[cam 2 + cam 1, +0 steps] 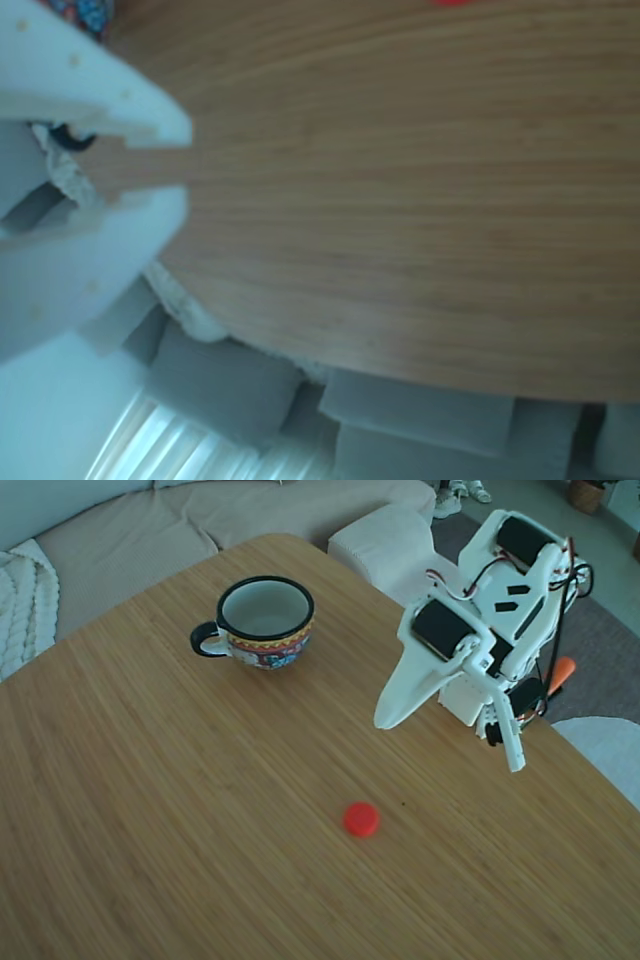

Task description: Grasp a red cap and put it in the cup.

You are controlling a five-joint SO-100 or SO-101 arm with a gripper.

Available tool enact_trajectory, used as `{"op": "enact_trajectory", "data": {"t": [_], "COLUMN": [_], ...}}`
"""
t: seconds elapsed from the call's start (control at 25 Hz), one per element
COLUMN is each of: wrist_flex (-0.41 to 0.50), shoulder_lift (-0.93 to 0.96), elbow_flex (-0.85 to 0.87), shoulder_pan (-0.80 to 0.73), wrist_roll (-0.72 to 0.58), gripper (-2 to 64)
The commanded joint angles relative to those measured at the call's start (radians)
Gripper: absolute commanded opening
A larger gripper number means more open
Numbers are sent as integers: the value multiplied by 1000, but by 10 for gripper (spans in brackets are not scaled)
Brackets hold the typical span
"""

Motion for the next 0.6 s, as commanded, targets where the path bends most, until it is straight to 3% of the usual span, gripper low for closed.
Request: {"op": "enact_trajectory", "data": {"t": [0.0,0.16,0.4,0.56], "wrist_flex": [37,123,156,144], "shoulder_lift": [-100,-212,-330,-397], "elbow_flex": [-147,-215,-222,-224], "shoulder_pan": [2,2,3,3], "wrist_roll": [6,5,6,6], "gripper": [9,31,272,389]}}
